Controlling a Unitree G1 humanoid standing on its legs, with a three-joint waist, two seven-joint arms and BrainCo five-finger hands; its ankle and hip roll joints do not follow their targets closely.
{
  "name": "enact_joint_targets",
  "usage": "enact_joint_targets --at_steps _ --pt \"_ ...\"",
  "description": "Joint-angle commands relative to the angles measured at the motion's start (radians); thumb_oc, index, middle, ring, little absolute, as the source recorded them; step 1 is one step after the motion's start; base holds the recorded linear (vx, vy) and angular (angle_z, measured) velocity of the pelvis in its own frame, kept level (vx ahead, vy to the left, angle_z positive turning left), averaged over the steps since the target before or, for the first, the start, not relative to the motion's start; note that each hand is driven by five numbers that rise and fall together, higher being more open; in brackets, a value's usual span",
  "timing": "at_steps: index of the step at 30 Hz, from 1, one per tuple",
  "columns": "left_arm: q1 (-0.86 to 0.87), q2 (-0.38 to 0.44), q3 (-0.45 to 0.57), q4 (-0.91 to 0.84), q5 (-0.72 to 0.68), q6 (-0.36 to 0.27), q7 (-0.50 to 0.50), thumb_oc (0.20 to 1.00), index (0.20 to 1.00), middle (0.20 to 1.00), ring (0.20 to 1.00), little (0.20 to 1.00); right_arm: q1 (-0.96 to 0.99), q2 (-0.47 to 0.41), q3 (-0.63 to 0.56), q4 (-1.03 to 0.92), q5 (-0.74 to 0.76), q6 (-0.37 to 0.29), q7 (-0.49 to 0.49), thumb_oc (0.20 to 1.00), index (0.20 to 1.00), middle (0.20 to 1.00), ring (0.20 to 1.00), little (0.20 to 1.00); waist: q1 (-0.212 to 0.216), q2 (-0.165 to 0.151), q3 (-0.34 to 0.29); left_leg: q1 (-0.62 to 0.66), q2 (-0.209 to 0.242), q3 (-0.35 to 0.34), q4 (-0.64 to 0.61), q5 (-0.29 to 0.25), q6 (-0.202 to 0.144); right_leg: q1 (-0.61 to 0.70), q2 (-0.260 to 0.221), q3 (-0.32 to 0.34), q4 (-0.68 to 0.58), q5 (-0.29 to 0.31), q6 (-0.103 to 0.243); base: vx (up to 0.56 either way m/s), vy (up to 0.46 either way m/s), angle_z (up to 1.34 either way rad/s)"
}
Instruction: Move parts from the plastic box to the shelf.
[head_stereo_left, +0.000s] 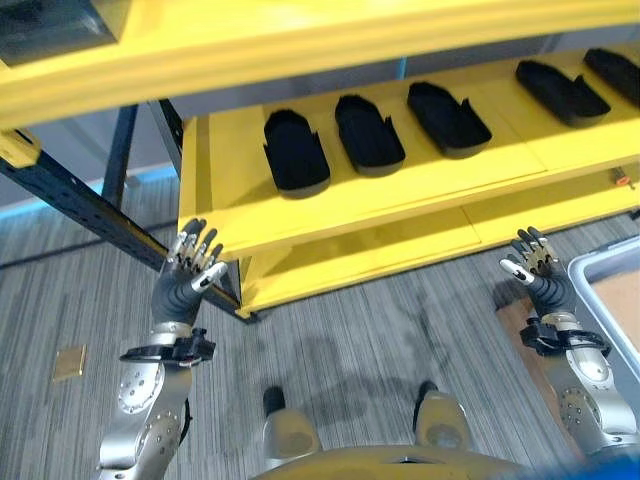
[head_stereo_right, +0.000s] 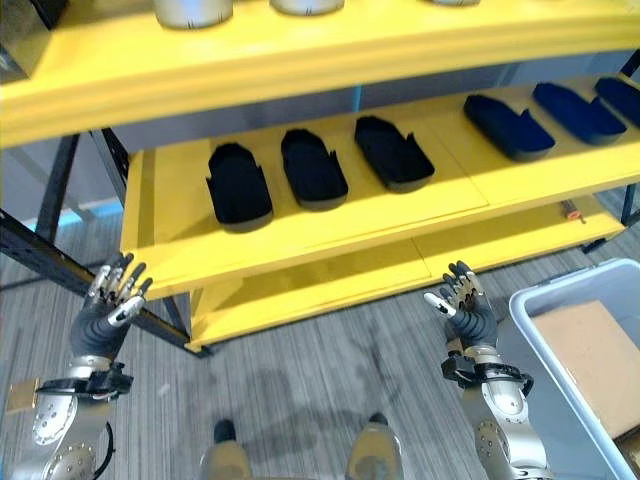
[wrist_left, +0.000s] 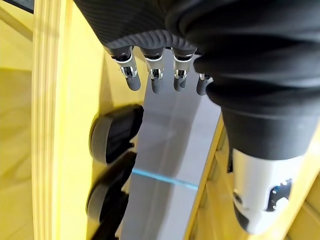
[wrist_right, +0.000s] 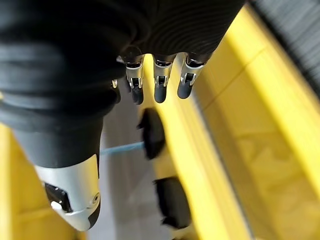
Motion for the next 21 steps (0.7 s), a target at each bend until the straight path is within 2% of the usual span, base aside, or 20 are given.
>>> enact_joint_targets --at_steps 1,2,5,6,7,8,9,10,11,12,14,21 --pt "-0.043 0.017 -0.012 0.036 -0.022 0.0 -0.061 1.0 1.0 1.0 1.0 1.0 -0.022 0.01 0.022 -0.033 -0.05 -0.014 0.047 1.0 1.0 1.0 1.0 1.0 0.01 -0.059 -0.041 -0.057 0.003 -0.019 -0.045 0.158 0.017 0.018 0.049 0.043 -0.002 0.035 -0.011 -0.01 -0.097 -0.11" --pt "-0.032 0.006 -0.024 0.047 -0.019 0.009 -0.068 1.0 1.0 1.0 1.0 1.0 -0.017 0.011 0.025 -0.029 -0.052 -0.01 0.049 1.0 1.0 1.0 1.0 1.0 0.015 -0.058 -0.046 -0.057 0.004 -0.022 -0.053 0.175 0.016 0.026 0.058 0.041 -0.011 0.03 -0.019 -0.03 -0.103 -0.07" --pt "-0.021 0.011 -0.084 0.117 -0.006 0.03 -0.102 1.0 1.0 1.0 1.0 1.0 -0.008 -0.005 0.035 -0.013 -0.047 -0.009 0.062 1.0 1.0 1.0 1.0 1.0 0.023 -0.051 -0.062 -0.063 0.01 -0.033 -0.106 0.317 -0.023 0.066 0.086 0.012 -0.072 0.039 -0.033 -0.03 -0.072 0.01" --pt "-0.02 0.016 -0.098 0.137 -0.009 0.042 -0.111 1.0 1.0 1.0 1.0 1.0 -0.003 -0.011 0.025 -0.011 -0.057 -0.01 0.056 1.0 1.0 1.0 1.0 1.0 0.018 -0.056 -0.065 -0.077 0.011 -0.013 -0.1 0.344 -0.026 0.083 0.088 -0.007 -0.096 0.046 -0.04 -0.06 -0.073 0.28" --pt "-0.019 0.019 -0.1 0.15 0.0 0.045 -0.126 1.0 1.0 1.0 1.0 1.0 0.004 -0.015 0.015 -0.009 -0.062 -0.009 0.058 1.0 1.0 1.0 1.0 1.0 0.012 -0.065 -0.065 -0.086 -0.002 0.004 -0.064 0.307 -0.005 0.094 0.087 -0.01 -0.118 0.055 -0.046 -0.08 -0.076 0.7" --pt "-0.018 0.019 -0.102 0.156 0.021 0.046 -0.133 1.0 1.0 1.0 1.0 1.0 0.007 -0.015 0.016 0.0 -0.068 -0.002 0.065 1.0 1.0 1.0 1.0 1.0 0.014 -0.077 -0.063 -0.082 -0.039 -0.014 0.012 0.234 0.018 0.103 0.076 -0.007 -0.138 0.068 -0.047 -0.1 -0.048 0.94" --pt "-0.025 0.014 -0.109 0.174 0.025 0.043 -0.128 1.0 1.0 1.0 1.0 1.0 0.007 -0.01 0.025 0.008 -0.067 0.003 0.075 1.0 1.0 1.0 1.0 1.0 0.024 -0.092 -0.063 -0.082 -0.122 -0.066 0.094 0.124 0.04 0.112 0.057 -0.002 -0.169 0.089 -0.042 -0.07 0.003 0.73" --pt "-0.038 0.009 -0.118 0.183 0.024 0.044 -0.122 1.0 1.0 1.0 1.0 1.0 0.009 -0.002 0.028 0.014 -0.067 0.002 0.072 1.0 1.0 1.0 1.0 1.0 0.026 -0.096 -0.067 -0.084 -0.167 -0.09 0.095 0.076 0.051 0.12 0.044 -0.012 -0.186 0.105 -0.036 -0.01 0.067 0.01" --pt "-0.059 -0.008 -0.133 0.199 0.015 0.052 -0.115 1.0 1.0 1.0 1.0 1.0 0.009 0.013 0.034 0.024 -0.065 0.003 0.062 1.0 1.0 1.0 1.0 1.0 0.02 -0.096 -0.074 -0.078 -0.19 -0.08 0.066 0.064 0.06 0.125 0.043 -0.023 -0.202 0.126 -0.03 0.05 0.208 0.0" --pt "-0.075 -0.037 -0.155 0.233 0.009 0.055 -0.107 1.0 1.0 1.0 1.0 1.0 0.015 0.05 0.046 0.033 -0.05 0.009 0.059 1.0 1.0 1.0 1.0 1.0 0.006 -0.086 -0.097 -0.03 -0.194 -0.038 -0.011 0.044 0.077 0.131 0.034 -0.029 -0.216 0.14 -0.012 0.06 0.238 0.47" --pt "-0.092 -0.047 -0.167 0.272 0.042 0.052 -0.085 1.0 1.0 1.0 1.0 1.0 0.01 0.085 0.068 0.059 -0.046 0.017 0.05 1.0 1.0 1.0 1.0 1.0 0.011 -0.09 -0.104 -0.017 -0.23 -0.081 -0.031 0.034 0.089 0.129 0.016 -0.001 -0.223 0.17 0.004 0.03 0.205 0.71" --pt "-0.113 -0.059 -0.157 0.327 0.105 0.053 -0.056 1.0 1.0 1.0 1.0 1.0 -0.004 0.137 0.162 0.105 -0.034 0.056 0.069 1.0 1.0 1.0 1.0 1.0 0.012 -0.105 -0.154 0.057 -0.241 -0.005 -0.154 0.037 0.102 0.144 -0.016 0.018 -0.316 0.215 0.038 0.03 0.098 -0.32"
